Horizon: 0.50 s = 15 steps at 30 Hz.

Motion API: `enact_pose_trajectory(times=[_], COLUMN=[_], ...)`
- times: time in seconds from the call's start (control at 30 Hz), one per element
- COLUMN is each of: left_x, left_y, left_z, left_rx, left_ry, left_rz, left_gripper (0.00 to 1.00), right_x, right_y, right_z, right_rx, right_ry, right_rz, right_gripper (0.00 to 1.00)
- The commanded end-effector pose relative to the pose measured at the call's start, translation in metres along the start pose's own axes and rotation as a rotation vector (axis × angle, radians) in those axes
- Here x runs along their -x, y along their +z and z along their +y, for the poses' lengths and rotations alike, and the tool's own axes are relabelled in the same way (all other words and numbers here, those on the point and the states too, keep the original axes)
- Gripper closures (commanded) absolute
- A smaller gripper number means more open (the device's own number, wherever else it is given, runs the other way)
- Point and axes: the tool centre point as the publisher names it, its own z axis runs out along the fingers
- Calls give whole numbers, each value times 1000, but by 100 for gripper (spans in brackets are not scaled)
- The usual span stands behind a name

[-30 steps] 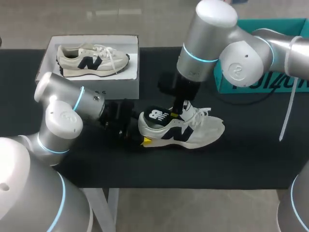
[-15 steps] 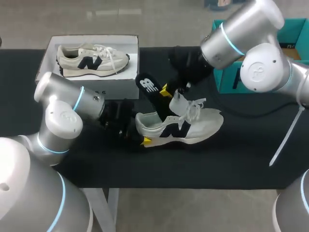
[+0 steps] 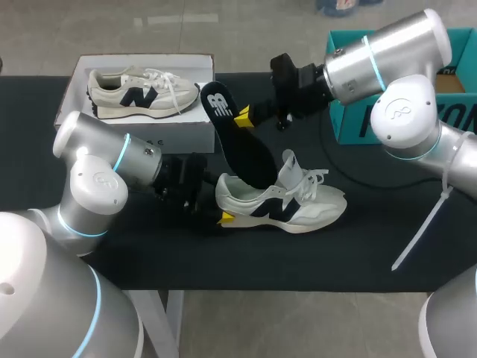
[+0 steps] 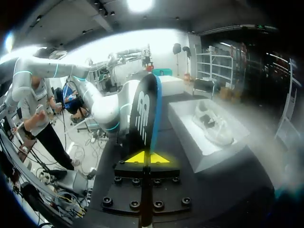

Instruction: Take the shoe out of the shoebox, open the shoe tongue, remove and reinsert the insole, then place the shoe into the shoebox

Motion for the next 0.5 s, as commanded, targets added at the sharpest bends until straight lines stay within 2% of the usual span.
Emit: enact_pose_trajectory(times=[0.03,0.07,0.5], left_x=[0,0,0], left_y=[1,1,1], left_z=[0,0,0], left_rx=[1,1,1], left_ry=[0,0,0], left_rz=[-1,-1,-1], left_gripper=[100,100,100], right_x=[-19,-22,-22], right_y=[-32,-34,-34], right_z=[15,23,23], right_rx=[17,-11,-11], right_ry=[3,-47,-47], right_rz=[12,60,60], right_gripper=[100,100,100])
